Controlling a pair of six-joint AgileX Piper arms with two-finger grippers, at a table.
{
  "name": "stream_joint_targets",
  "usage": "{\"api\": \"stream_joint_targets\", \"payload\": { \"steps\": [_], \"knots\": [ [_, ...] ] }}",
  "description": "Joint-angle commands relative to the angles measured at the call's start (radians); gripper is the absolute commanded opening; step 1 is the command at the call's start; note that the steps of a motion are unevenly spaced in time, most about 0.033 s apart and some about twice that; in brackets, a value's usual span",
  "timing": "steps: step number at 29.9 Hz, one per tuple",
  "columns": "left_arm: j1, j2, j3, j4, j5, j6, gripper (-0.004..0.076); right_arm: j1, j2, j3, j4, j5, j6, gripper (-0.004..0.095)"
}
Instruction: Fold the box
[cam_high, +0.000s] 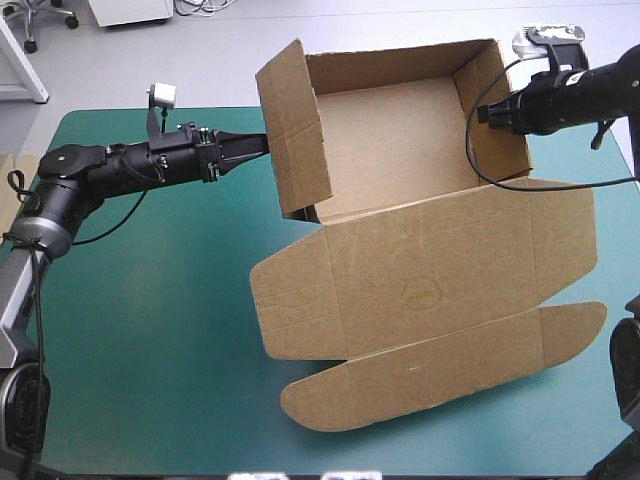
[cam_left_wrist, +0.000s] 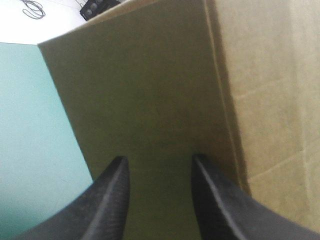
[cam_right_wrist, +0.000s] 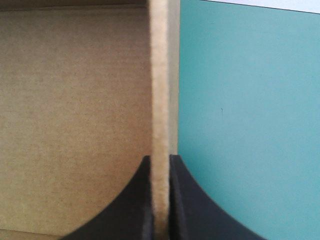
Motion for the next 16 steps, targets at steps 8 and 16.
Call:
{"api": "stream_joint_targets", "payload": {
  "steps": [8, 16],
  "knots": [
    [-0.073, -0.044, -0.169, -0.057, 0.076, -0.037, 0.0293, -0.003, -0.048, -0.025, 0.051, -0.045, 0.013, -0.0017],
    [-0.176, -0.032, -0.356, 0.312, -0.048, -0.22, 0.0293, -0.003, -0.046, -0.025, 0.051, -0.047, 0.013, -0.0017]
  ]
}}
